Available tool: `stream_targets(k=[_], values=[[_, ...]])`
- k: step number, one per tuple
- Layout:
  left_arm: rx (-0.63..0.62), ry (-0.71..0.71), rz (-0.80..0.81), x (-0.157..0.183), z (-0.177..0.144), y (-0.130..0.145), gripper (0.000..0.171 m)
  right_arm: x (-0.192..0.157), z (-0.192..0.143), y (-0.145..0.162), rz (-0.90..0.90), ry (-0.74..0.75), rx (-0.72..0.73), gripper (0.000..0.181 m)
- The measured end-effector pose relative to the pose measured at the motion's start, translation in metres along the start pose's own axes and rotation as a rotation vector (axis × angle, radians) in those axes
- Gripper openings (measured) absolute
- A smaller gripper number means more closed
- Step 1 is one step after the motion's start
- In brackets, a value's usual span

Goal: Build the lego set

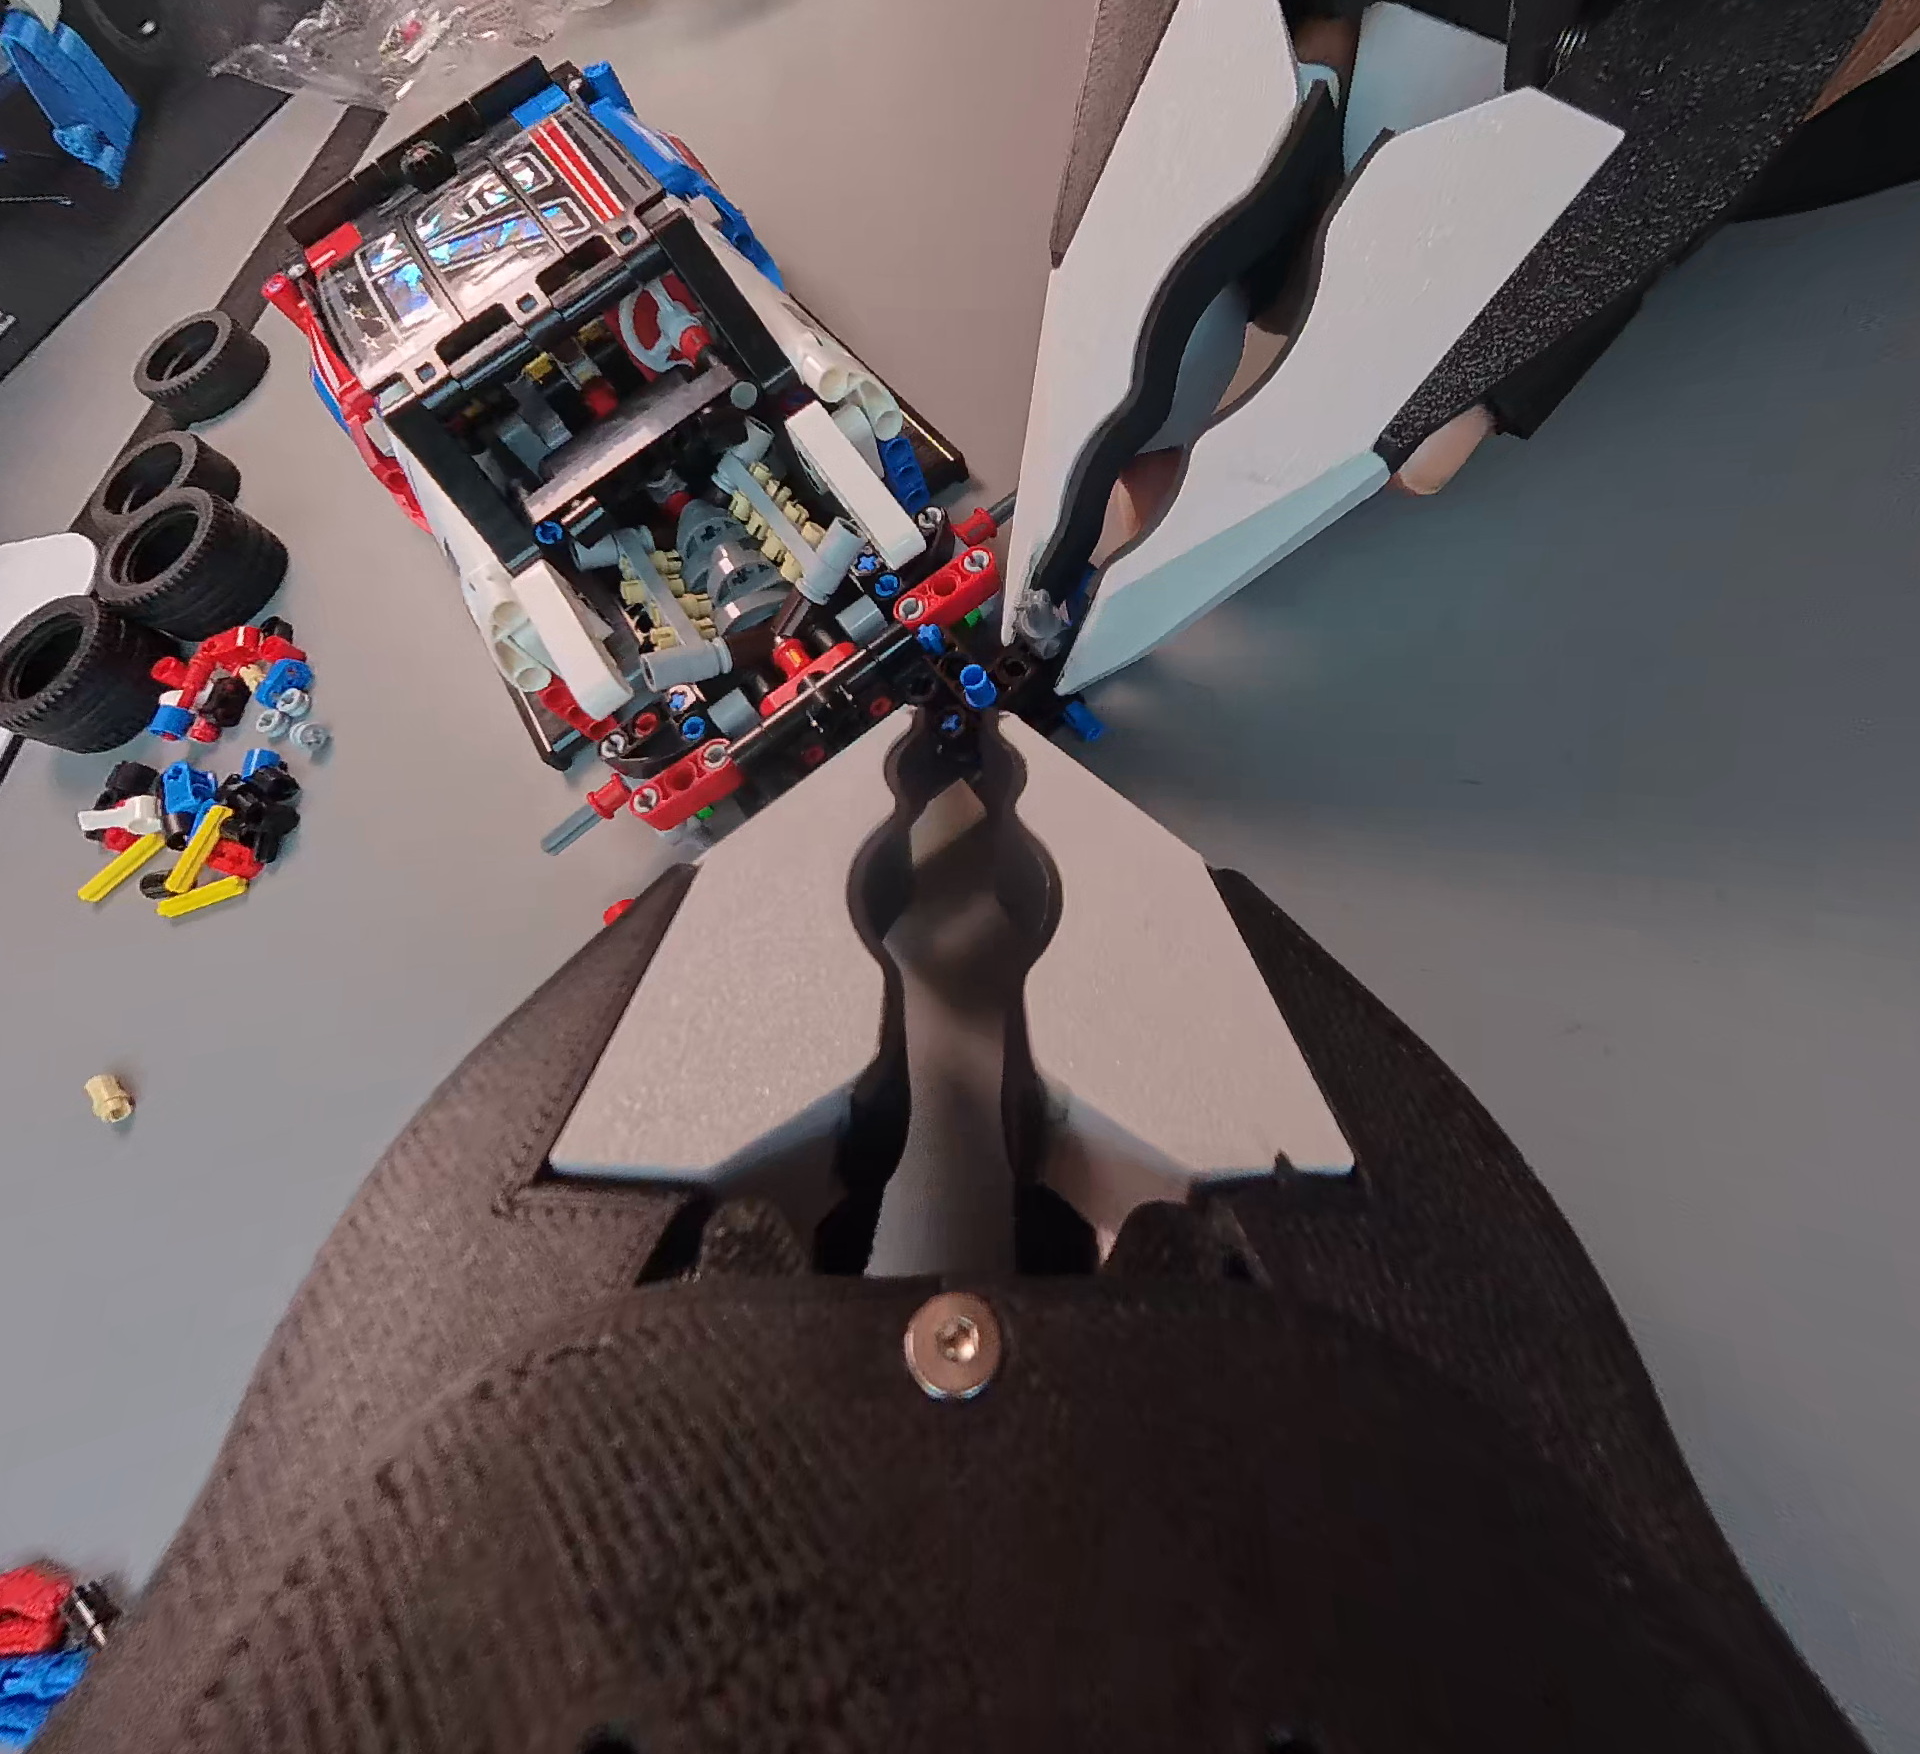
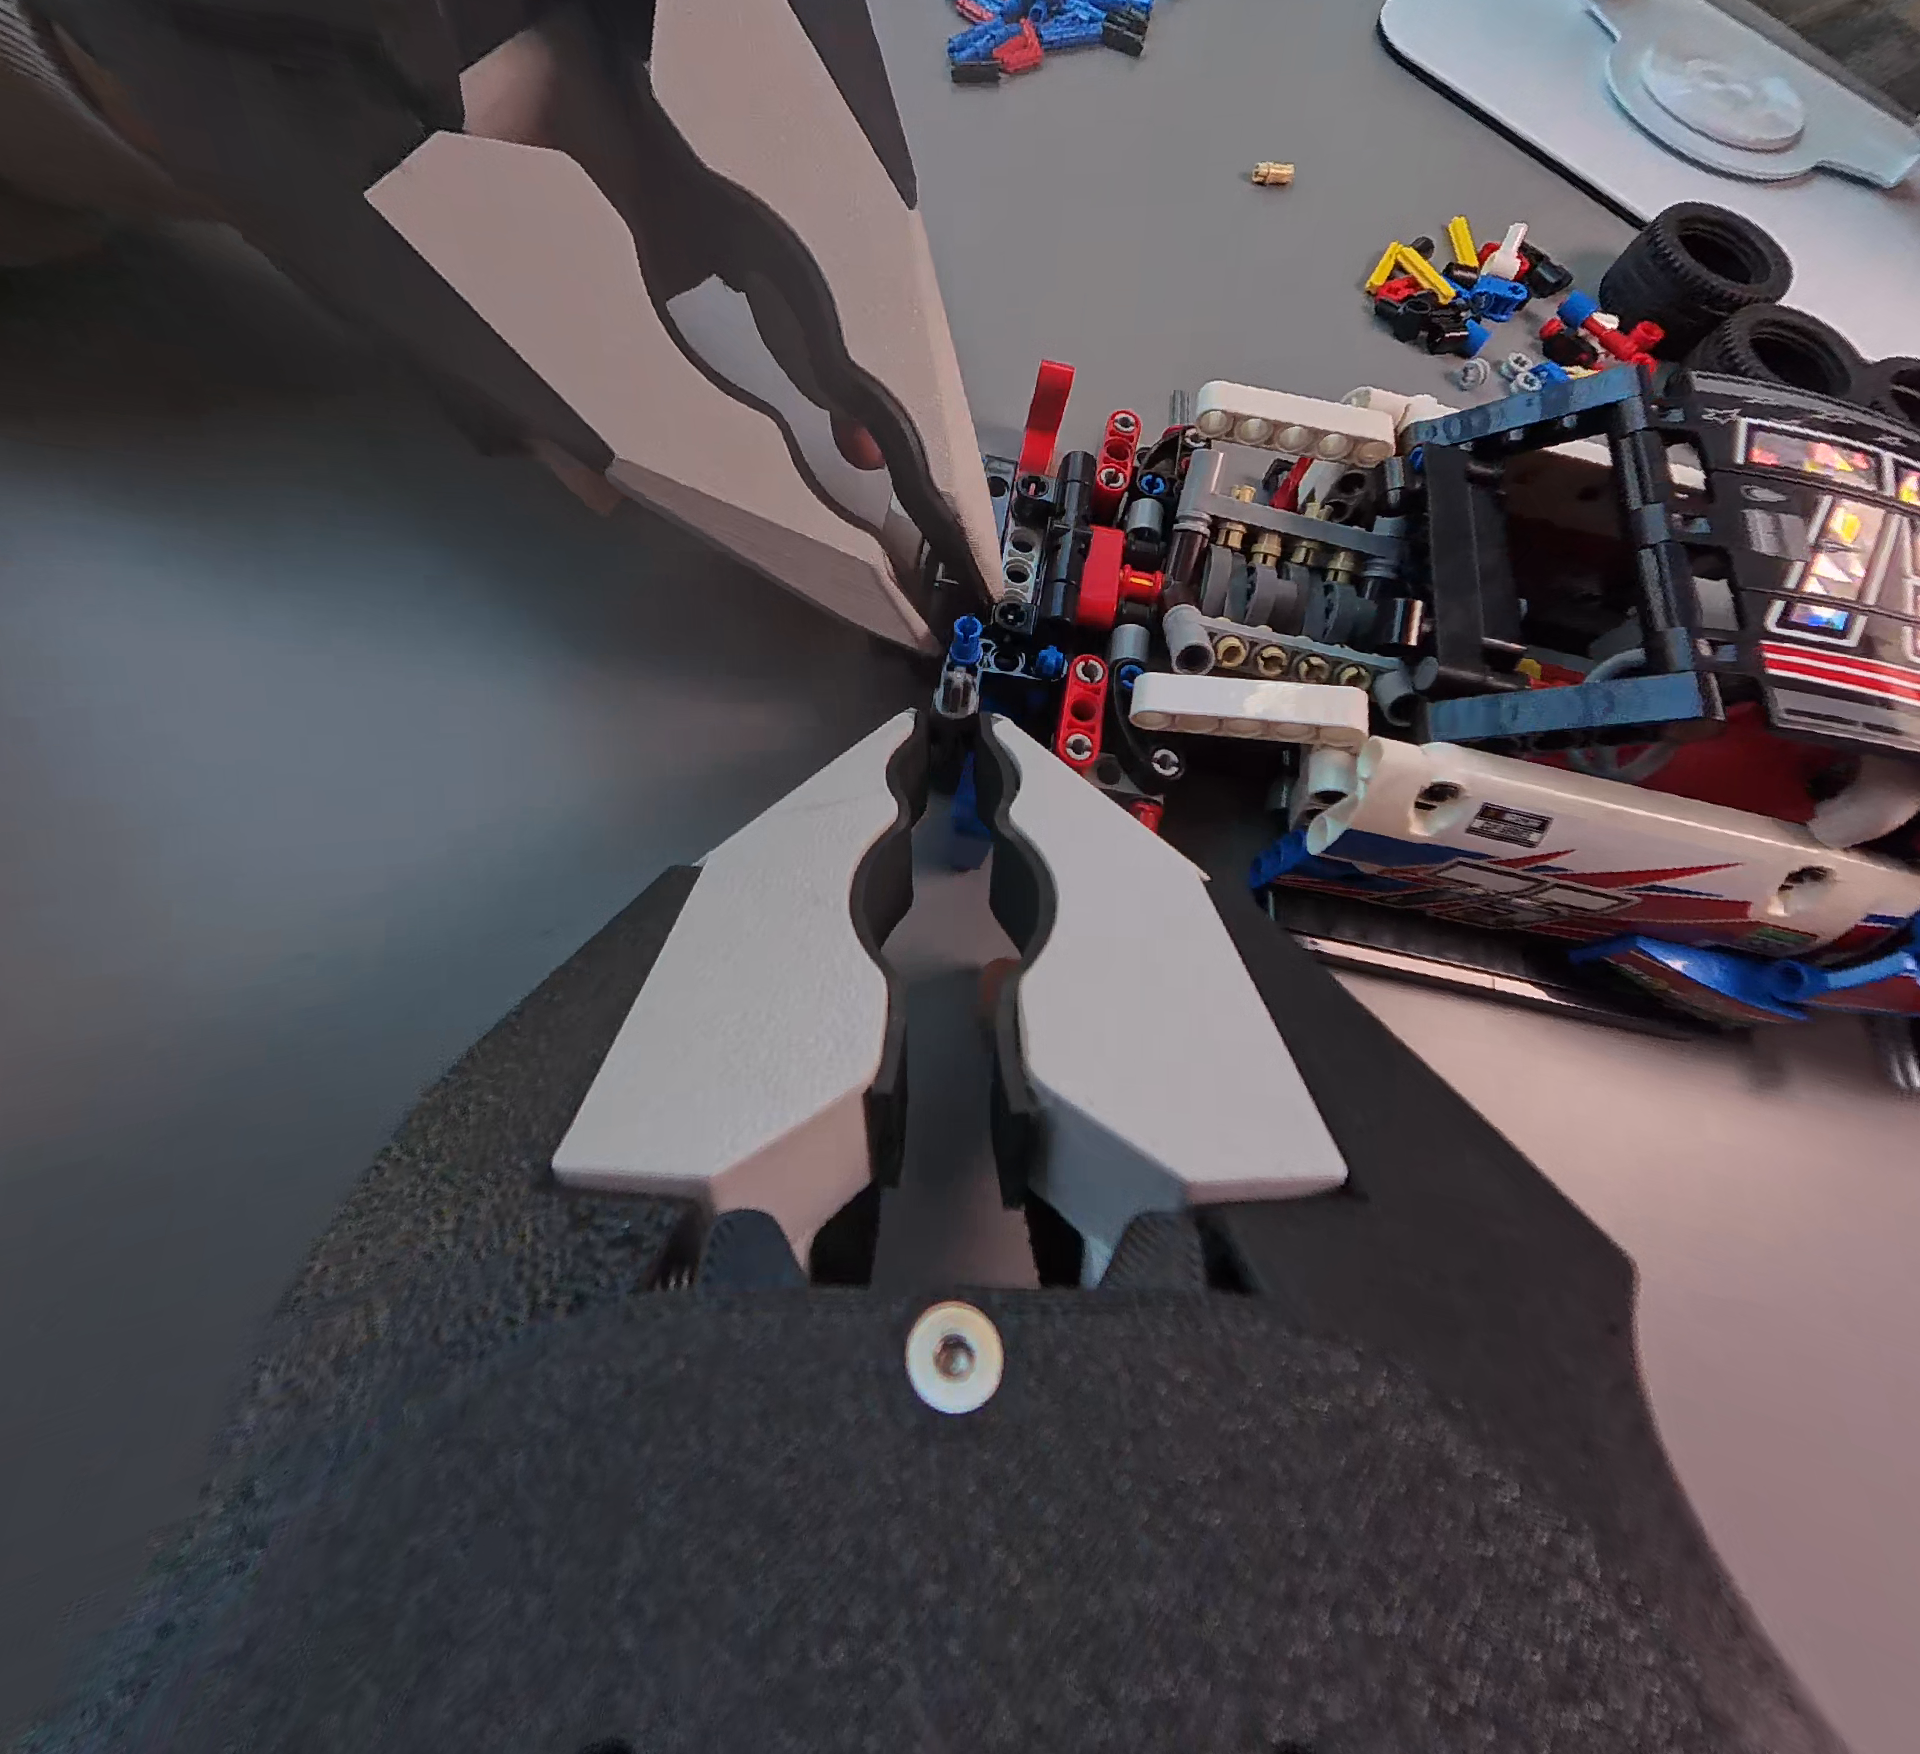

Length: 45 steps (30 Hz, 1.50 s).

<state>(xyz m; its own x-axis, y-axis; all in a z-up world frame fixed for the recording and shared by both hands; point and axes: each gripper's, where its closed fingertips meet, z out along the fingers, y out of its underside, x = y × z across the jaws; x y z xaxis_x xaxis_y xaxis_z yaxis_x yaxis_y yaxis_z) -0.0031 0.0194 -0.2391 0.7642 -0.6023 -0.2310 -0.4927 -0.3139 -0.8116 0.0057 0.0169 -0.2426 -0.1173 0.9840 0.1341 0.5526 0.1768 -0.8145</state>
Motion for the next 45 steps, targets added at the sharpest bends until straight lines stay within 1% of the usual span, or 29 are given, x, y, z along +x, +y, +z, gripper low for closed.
stream_targets(k=[6,10,16,36,45], values=[[-0.017,-0.012,0.017,-0.0001,-0.0005,0.0004,0.006,-0.0006,0.0003,0.0008,0.003,-0.015,-0.025,0.006],[-0.022,-0.014,0.024,0.0006,0.0,0.0003,0.005,-0.0012,-0.0018,-0.0013,0.013,-0.036,-0.022,0.011],[-0.019,-0.008,0.009,0.0002,0.0004,0.0005,0.005,0.0006,-0.0018,-0.0041,0.024,-0.033,-0.018,0.007],[-0.031,0.001,-0.022,0.0004,0.0008,0.0011,0.01,-0.0002,0.0011,-0.0047,0.158,-0.074,-0.036,0.006],[-0.078,0.003,-0.016,0.001,0.0016,0.0023,0.01,-0.0005,0.0017,-0.0032,0.167,-0.093,-0.042,0.006]])
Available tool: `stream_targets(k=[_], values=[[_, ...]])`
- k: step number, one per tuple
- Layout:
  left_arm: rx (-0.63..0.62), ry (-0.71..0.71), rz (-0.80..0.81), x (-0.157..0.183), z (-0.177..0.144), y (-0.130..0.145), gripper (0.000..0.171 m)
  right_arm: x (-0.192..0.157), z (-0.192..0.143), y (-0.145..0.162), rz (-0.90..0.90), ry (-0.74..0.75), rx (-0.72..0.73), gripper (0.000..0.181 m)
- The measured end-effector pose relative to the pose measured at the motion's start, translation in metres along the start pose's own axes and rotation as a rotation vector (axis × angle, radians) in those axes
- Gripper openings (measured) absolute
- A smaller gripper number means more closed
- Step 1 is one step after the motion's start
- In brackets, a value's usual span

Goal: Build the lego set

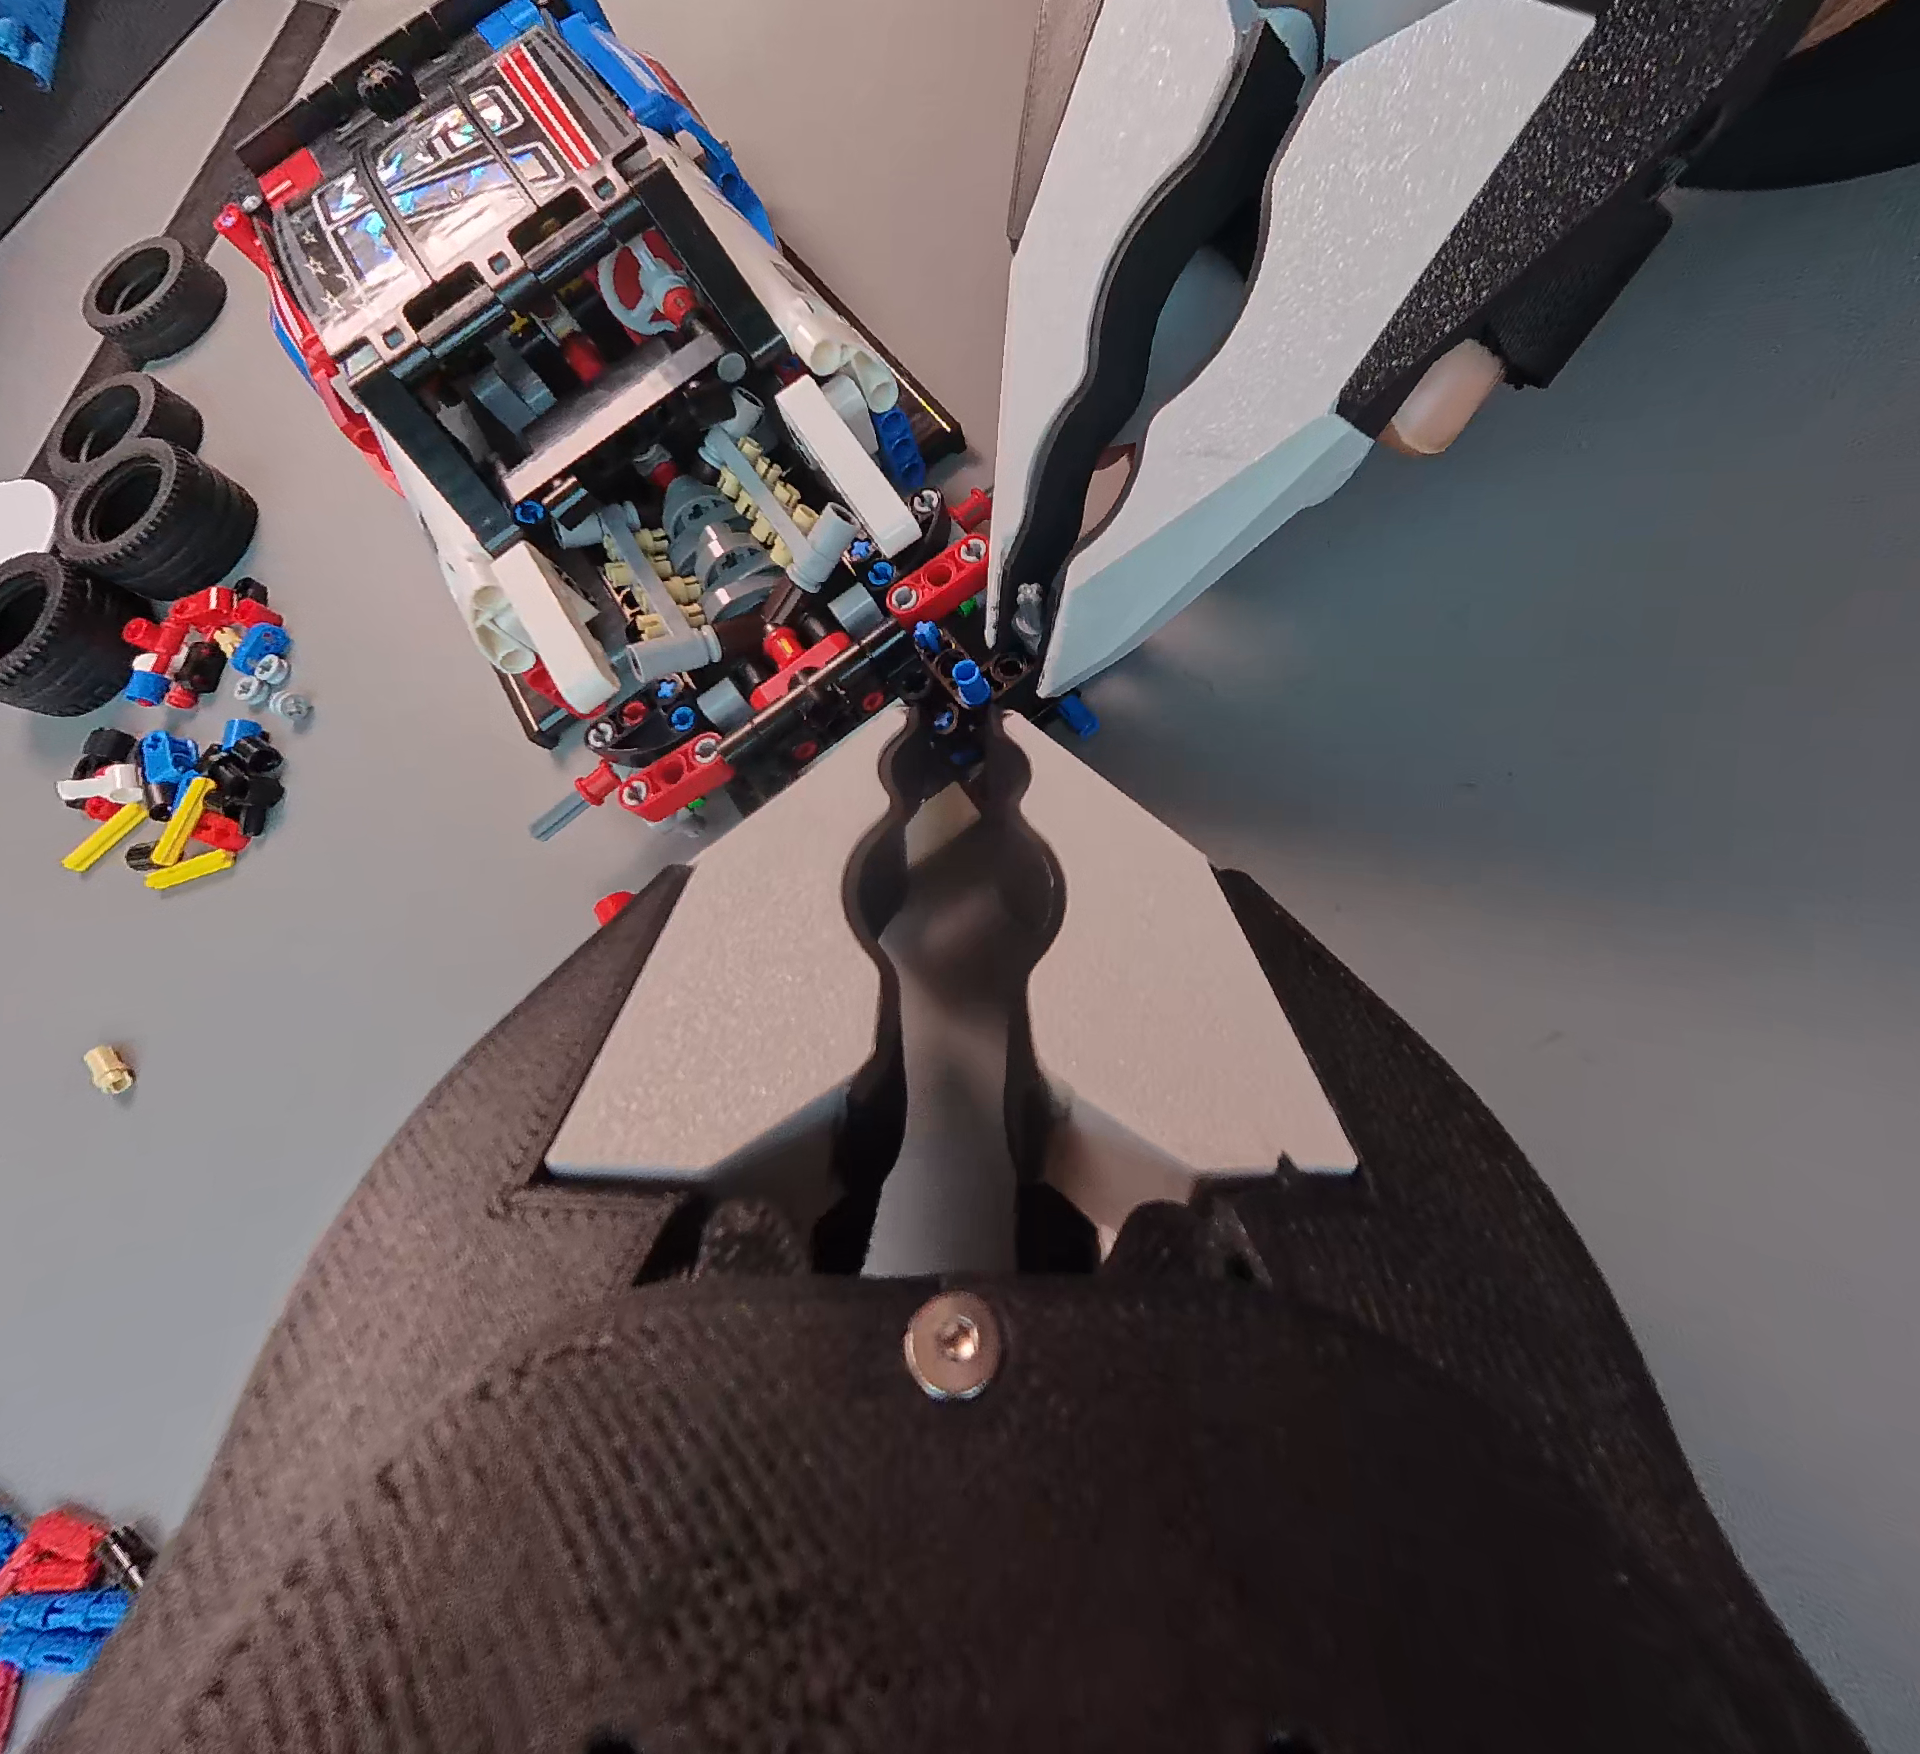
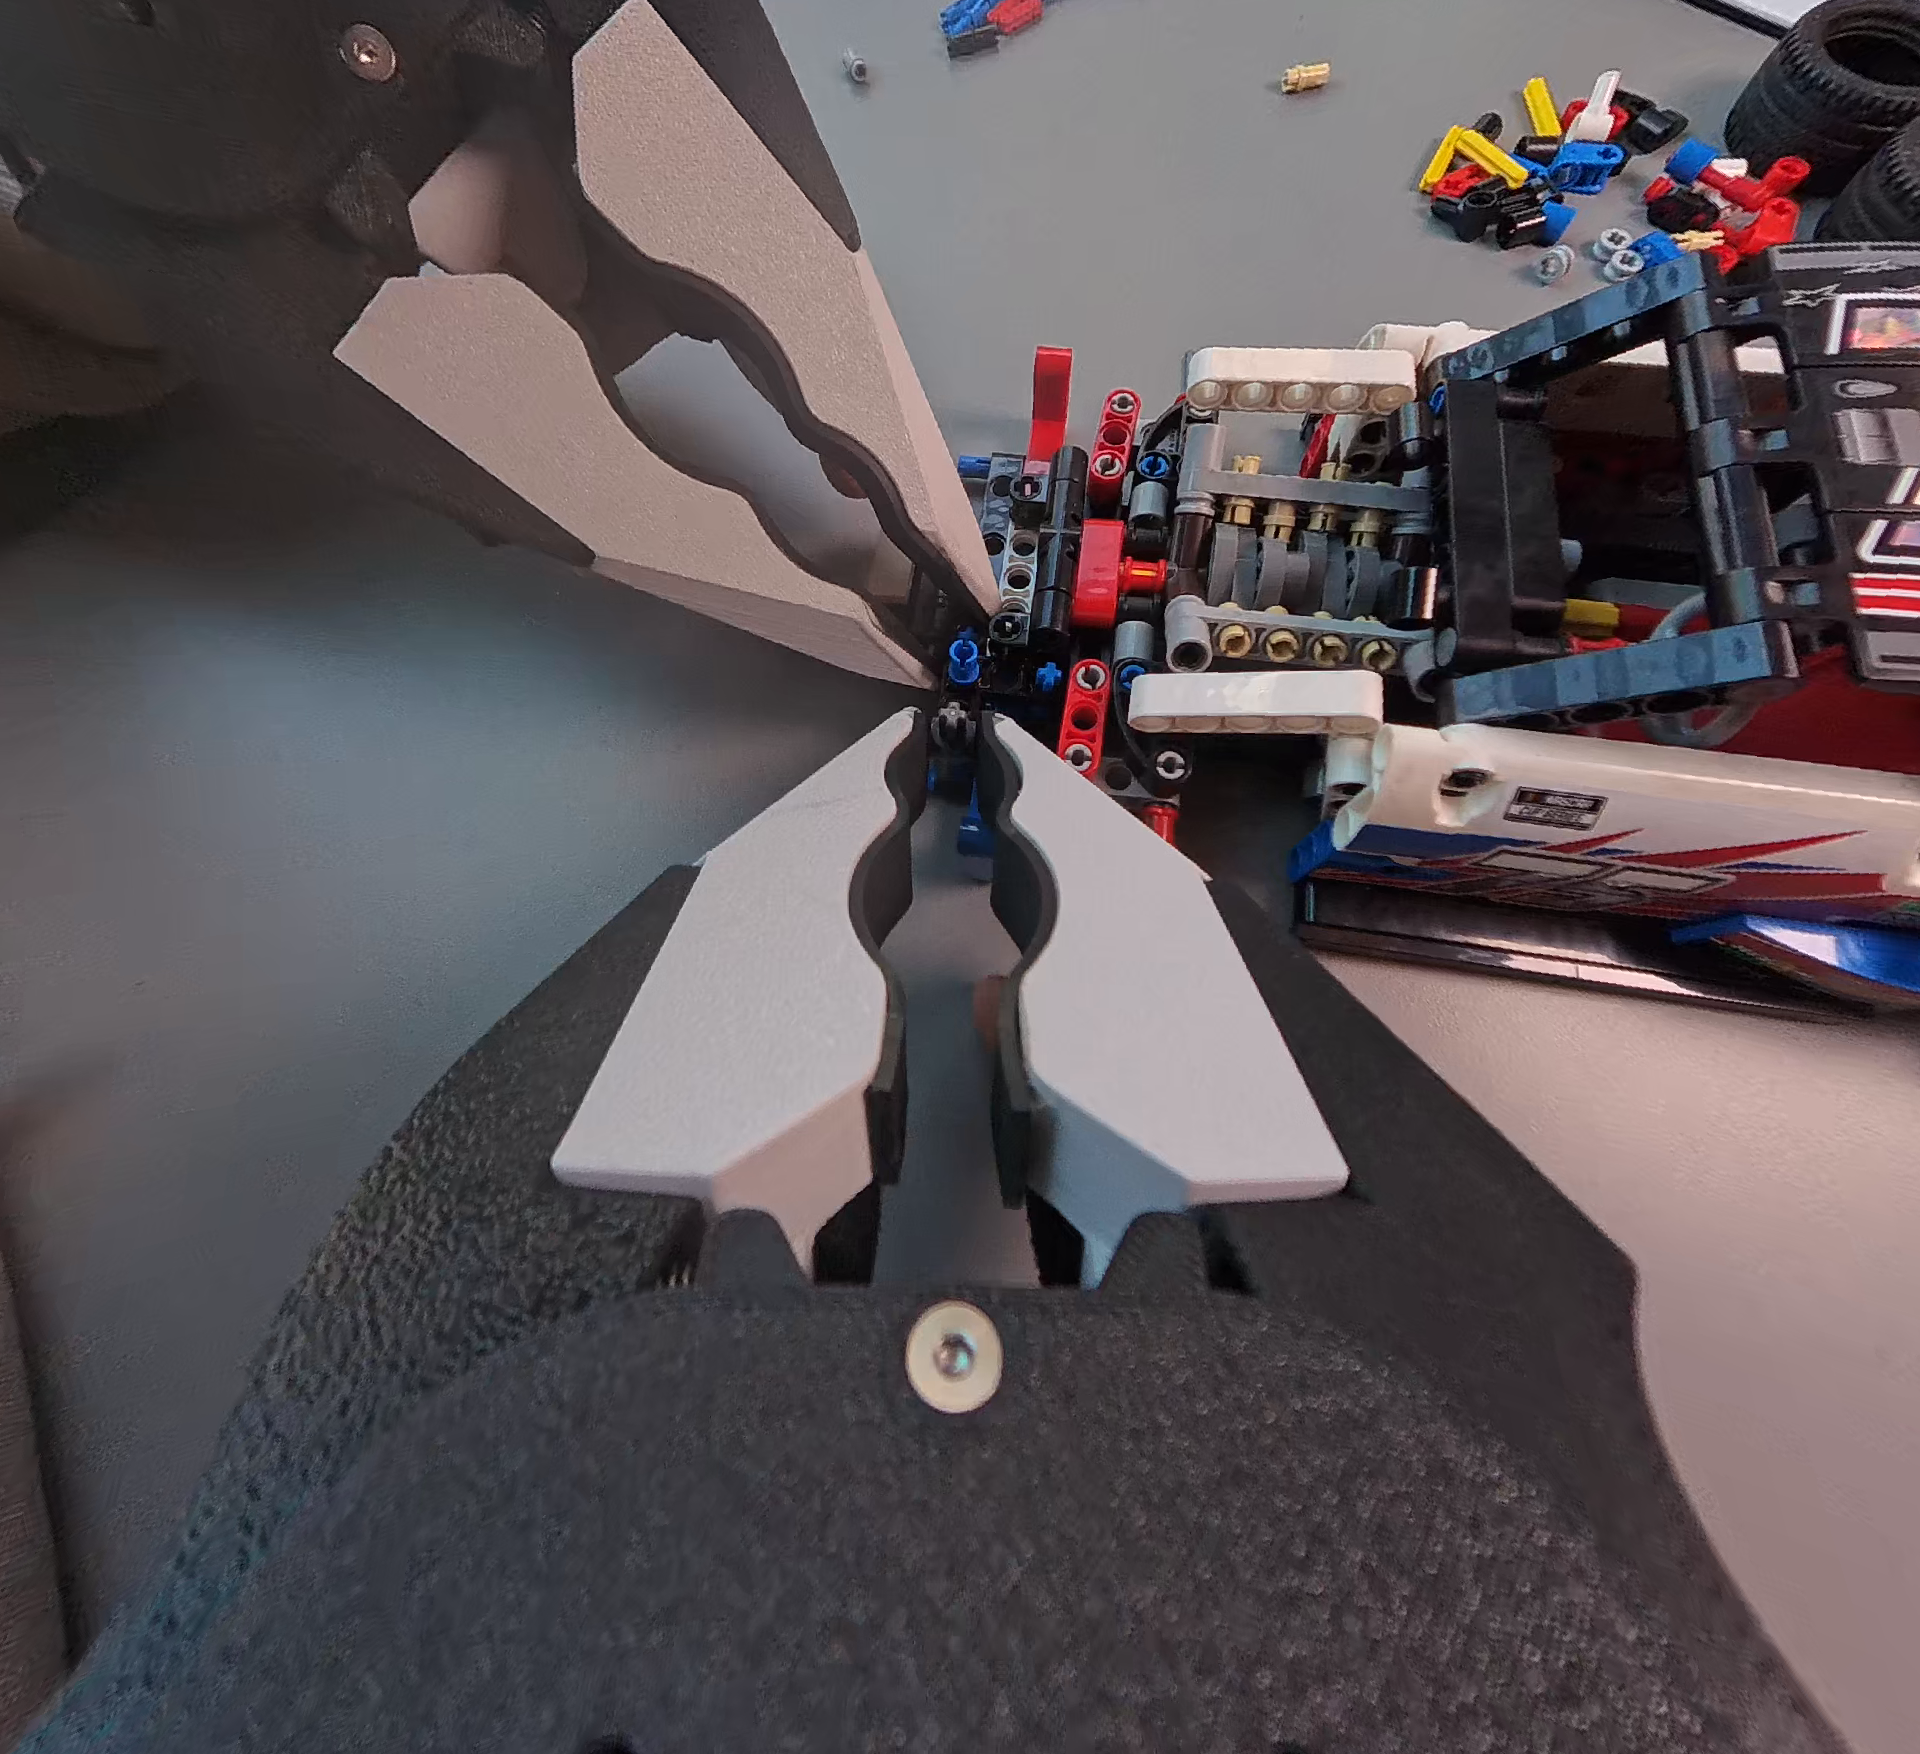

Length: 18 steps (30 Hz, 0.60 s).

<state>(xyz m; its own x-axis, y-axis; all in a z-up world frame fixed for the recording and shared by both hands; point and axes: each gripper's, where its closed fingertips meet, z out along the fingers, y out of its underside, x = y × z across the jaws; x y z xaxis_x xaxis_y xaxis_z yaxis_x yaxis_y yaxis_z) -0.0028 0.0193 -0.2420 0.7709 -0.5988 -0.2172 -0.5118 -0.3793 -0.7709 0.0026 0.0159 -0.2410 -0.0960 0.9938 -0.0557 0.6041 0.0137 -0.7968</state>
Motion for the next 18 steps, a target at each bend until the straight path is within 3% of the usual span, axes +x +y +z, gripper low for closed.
stream_targets(k=[18], values=[[-0.096,0.038,-0.037,0.0007,0.0007,0.0022,0.007,0.0009,0.0017,0.0063,-0.072,0.05,-0.061,0.005]])
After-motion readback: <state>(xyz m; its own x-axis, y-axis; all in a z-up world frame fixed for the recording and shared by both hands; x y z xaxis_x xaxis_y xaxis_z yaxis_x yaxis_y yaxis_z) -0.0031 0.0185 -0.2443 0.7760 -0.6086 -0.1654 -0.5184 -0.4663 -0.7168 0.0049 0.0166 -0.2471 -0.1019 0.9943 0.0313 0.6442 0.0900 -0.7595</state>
